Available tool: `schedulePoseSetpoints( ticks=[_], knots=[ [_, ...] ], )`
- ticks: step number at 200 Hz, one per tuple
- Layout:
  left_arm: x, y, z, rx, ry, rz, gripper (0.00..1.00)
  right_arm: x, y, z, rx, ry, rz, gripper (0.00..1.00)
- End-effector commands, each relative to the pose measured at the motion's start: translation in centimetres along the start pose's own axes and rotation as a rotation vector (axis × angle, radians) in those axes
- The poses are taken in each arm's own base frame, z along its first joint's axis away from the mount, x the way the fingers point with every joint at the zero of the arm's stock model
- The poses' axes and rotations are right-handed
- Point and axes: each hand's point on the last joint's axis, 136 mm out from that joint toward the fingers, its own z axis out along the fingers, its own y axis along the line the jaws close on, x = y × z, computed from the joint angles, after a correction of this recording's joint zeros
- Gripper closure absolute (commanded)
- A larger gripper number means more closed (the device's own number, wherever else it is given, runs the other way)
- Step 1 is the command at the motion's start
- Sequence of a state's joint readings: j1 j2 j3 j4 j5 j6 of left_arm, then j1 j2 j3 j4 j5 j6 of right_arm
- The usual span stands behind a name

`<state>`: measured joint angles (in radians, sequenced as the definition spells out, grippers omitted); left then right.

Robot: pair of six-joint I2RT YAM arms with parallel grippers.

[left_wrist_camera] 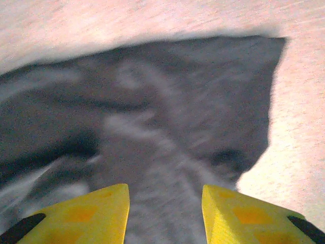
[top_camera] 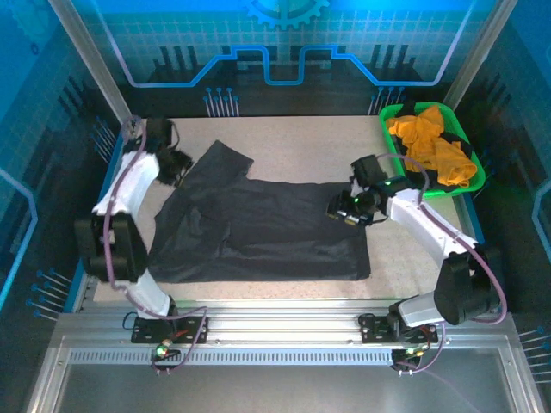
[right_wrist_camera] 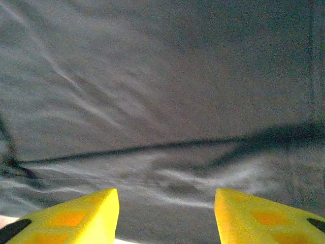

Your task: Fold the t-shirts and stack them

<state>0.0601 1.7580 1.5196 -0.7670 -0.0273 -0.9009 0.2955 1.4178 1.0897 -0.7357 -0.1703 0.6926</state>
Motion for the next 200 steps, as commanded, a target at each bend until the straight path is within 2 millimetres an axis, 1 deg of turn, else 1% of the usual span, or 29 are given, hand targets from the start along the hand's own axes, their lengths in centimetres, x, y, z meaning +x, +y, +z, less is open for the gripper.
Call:
schedulePoseSetpoints(
  ticks=[1, 9, 16, 26, 39, 54, 60, 64, 78, 98, 126, 148, 172, 186, 200],
  knots=[
    [-1.0, -2.5, 4.8, -0.023, 0.027, 0.105, 0.57, -2.7, 2.6, -0.7, -0.161, -0.029, -0.07, 0.46],
    [-1.9, -4.0, 6.2, 0.001, 0.016, 0.137, 0.57, -3.5, 3.4, -1.1, -0.189, -0.043, -0.084, 0.46],
    [-2.6, -4.9, 7.6, 0.014, 0.013, 0.147, 0.57, -4.1, 3.9, -1.5, -0.203, -0.053, -0.094, 0.46],
    [-3.5, -6.7, 9.4, 0.071, 0.011, 0.157, 0.56, -4.7, 4.6, -1.9, -0.218, -0.062, -0.102, 0.46],
    [-4.4, -8.6, 11.8, 0.125, 0.01, 0.16, 0.56, -5.2, 5.0, -2.3, -0.222, -0.065, -0.103, 0.46],
    [-5.7, -10.5, 13.5, 0.155, -0.02, 0.179, 0.56, -5.3, 5.0, -2.7, -0.215, -0.078, -0.091, 0.46],
    [-6.1, -10.9, 14.3, 0.157, -0.036, 0.188, 0.56, -5.2, 4.9, -2.9, -0.215, -0.081, -0.085, 0.46],
    [-6.5, -11.4, 14.4, 0.164, -0.052, 0.196, 0.56, -5.1, 4.9, -2.9, -0.215, -0.081, -0.083, 0.46],
    [-7.4, -12.2, 15.6, 0.171, -0.092, 0.214, 0.54, -4.7, 4.3, -3.0, -0.202, -0.083, -0.061, 0.46],
    [-8.0, -12.3, 17.0, 0.166, -0.122, 0.215, 0.52, -3.7, 3.4, -2.7, -0.189, -0.071, -0.028, 0.46],
    [-7.0, -11.9, 19.1, 0.142, -0.103, 0.242, 0.49, -2.7, 2.6, -2.6, -0.184, -0.07, 0.006, 0.47],
    [-5.4, -12.3, 20.3, 0.145, -0.068, 0.271, 0.48, -2.3, 2.5, -2.6, -0.192, -0.07, 0.014, 0.46],
    [-3.3, -12.8, 21.5, 0.157, -0.012, 0.291, 0.47, -2.4, 2.6, -2.3, -0.201, -0.064, 0.009, 0.47],
    [-2.1, -12.5, 22.0, 0.135, 0.015, 0.304, 0.47, -2.6, 2.7, -2.1, -0.204, -0.059, 0.007, 0.47],
    [-1.4, -11.8, 22.2, 0.096, 0.029, 0.31, 0.47, -2.8, 2.9, -1.9, -0.209, -0.055, 0.003, 0.47]
  ],
)
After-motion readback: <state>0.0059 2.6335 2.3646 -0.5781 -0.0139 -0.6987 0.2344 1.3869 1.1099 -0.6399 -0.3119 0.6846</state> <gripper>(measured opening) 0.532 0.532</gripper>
